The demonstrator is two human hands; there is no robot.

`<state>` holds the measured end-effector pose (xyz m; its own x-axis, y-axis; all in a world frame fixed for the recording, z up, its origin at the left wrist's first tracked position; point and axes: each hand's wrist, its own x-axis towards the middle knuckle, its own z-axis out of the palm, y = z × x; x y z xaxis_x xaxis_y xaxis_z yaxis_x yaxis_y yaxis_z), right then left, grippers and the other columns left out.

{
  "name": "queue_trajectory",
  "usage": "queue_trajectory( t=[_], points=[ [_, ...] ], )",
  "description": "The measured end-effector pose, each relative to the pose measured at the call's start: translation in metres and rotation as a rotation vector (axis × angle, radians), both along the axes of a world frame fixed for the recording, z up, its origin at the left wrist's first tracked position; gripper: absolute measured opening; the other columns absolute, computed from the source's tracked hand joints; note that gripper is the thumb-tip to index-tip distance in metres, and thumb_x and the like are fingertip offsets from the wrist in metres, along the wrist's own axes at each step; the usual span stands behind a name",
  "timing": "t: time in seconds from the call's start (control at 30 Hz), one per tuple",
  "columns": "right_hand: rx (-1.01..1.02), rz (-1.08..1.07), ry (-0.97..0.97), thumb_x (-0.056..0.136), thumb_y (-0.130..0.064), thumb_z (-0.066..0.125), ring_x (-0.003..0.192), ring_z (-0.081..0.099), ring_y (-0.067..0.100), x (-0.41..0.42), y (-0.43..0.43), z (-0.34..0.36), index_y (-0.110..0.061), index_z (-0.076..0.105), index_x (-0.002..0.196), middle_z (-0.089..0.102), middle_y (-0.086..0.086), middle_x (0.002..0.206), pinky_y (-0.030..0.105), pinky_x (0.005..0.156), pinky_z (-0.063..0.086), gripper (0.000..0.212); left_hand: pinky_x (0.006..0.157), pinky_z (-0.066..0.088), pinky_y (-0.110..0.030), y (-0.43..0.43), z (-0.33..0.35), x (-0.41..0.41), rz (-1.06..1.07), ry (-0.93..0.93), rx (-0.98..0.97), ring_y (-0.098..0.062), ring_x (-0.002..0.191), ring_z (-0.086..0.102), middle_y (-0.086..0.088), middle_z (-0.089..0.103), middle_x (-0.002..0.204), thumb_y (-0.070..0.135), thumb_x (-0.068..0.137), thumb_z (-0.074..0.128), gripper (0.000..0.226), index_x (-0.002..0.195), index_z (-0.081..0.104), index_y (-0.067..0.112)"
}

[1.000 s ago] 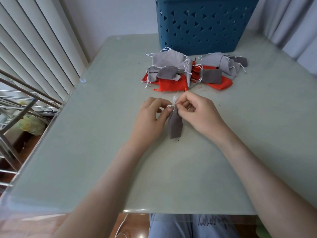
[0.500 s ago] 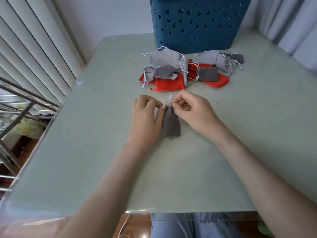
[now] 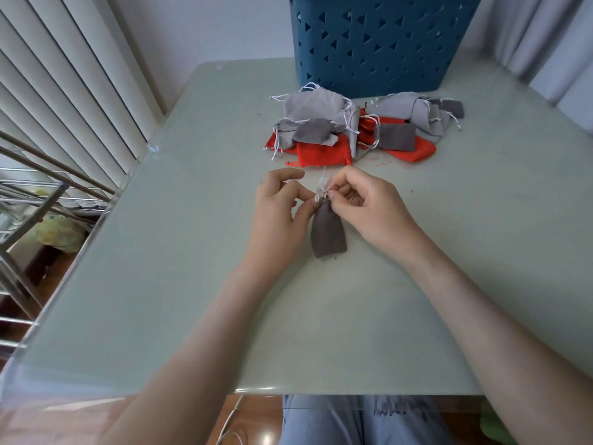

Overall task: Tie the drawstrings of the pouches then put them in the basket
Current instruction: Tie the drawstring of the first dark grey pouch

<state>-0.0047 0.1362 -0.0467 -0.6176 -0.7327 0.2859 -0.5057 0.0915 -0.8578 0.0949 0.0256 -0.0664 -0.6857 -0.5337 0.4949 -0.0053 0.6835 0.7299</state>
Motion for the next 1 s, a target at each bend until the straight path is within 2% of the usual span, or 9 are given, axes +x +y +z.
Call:
queue_trajectory(
  t=[0.13,0.23,0.4,0.5,0.6,0.7,0.8,0.9,1.0],
  points=[
    [0.023,-0.008,0.006,0.087,-0.004,0.058,0.057,0.043,0.001,0.002,0.0,0.0,-0.014,0.061,0.084,0.055,-0.01,0.07,0.016,0.059,0.038,0.011,0.088,0.029,-0.009,-0.001,-0.005,-0.002,0.088,0.018,-0.227,-0.015,0.095,0.042,-0.016,0.051,0.114,0.011,0.088,0.056,0.015,0.077,0.061,0.001],
    [0.046,-0.048,0.061,0.084,-0.003,0.06,0.051,0.036,0.003,0.003,0.0,0.0,-0.011,0.06,0.081,0.053,-0.005,0.067,0.013,0.053,0.033,0.008,0.088,0.024,-0.003,-0.001,-0.003,0.0,0.08,0.042,-0.266,-0.006,0.092,0.033,-0.015,0.048,0.113,0.015,0.086,0.051,0.019,0.076,0.061,0.002],
    [0.056,-0.112,0.138,0.077,-0.002,0.061,0.054,0.044,0.003,0.003,-0.001,0.0,-0.007,0.06,0.077,0.052,-0.007,0.063,0.01,0.057,0.035,0.005,0.088,0.034,-0.018,0.001,0.001,0.002,0.061,0.023,-0.185,-0.017,0.097,0.042,-0.004,0.037,0.109,0.02,0.085,0.048,0.023,0.076,0.059,0.002],
    [0.053,-0.113,0.066,0.081,-0.004,0.062,0.057,0.044,0.003,0.001,-0.001,0.0,-0.008,0.062,0.08,0.053,-0.009,0.065,0.01,0.058,0.036,0.004,0.086,0.034,-0.007,0.002,0.005,0.005,0.008,-0.011,-0.048,-0.011,0.1,0.048,-0.004,0.042,0.112,0.012,0.088,0.052,0.013,0.077,0.058,0.007],
    [0.035,-0.047,-0.136,0.088,-0.01,0.06,0.063,0.052,0.003,-0.001,0.0,0.002,-0.013,0.064,0.087,0.059,-0.005,0.072,0.015,0.062,0.04,0.005,0.069,0.039,-0.008,0.002,0.008,0.006,-0.039,-0.132,0.208,-0.002,0.075,0.053,0.005,0.059,0.09,0.013,0.095,0.05,0.017,0.079,0.053,0.018],
    [0.024,0.101,-0.394,0.091,-0.019,0.06,0.073,0.06,0.008,0.004,0.003,0.007,-0.012,0.058,0.106,0.064,0.0,0.083,0.023,0.065,0.046,0.016,0.058,0.036,-0.02,0.001,0.009,0.006,0.025,-0.191,0.28,-0.006,0.059,0.046,0.007,0.056,0.066,0.02,0.097,0.047,0.021,0.076,0.046,0.022],
    [0.05,0.173,-0.443,0.086,-0.013,0.065,0.08,0.061,0.013,0.011,0.002,0.009,-0.014,0.05,0.118,0.062,0.001,0.087,0.027,0.068,0.049,0.035,0.06,0.038,-0.025,0.001,0.016,0.008,0.044,-0.18,0.347,-0.007,0.059,0.046,0.007,0.052,0.066,0.028,0.097,0.049,0.02,0.081,0.044,0.017],
    [0.001,0.197,-0.536,0.087,0.001,0.06,0.074,0.064,0.013,0.016,-0.002,0.014,-0.012,0.048,0.12,0.061,0.007,0.089,0.024,0.063,0.052,0.037,0.079,0.052,-0.041,-0.002,0.027,0.014,-0.003,-0.169,0.488,-0.023,0.077,0.061,-0.003,0.06,0.08,0.034,0.094,0.054,0.02,0.088,0.045,0.017],
    [-0.062,0.249,-0.664,0.09,0.006,0.053,0.074,0.066,0.013,0.021,-0.009,0.023,-0.009,0.048,0.122,0.064,0.009,0.091,0.025,0.061,0.052,0.035,0.078,0.049,-0.035,-0.008,0.037,0.026,0.03,-0.351,0.422,-0.019,0.077,0.056,-0.005,0.06,0.089,0.044,0.093,0.05,0.037,0.1,0.055,0.007]
  ],
)
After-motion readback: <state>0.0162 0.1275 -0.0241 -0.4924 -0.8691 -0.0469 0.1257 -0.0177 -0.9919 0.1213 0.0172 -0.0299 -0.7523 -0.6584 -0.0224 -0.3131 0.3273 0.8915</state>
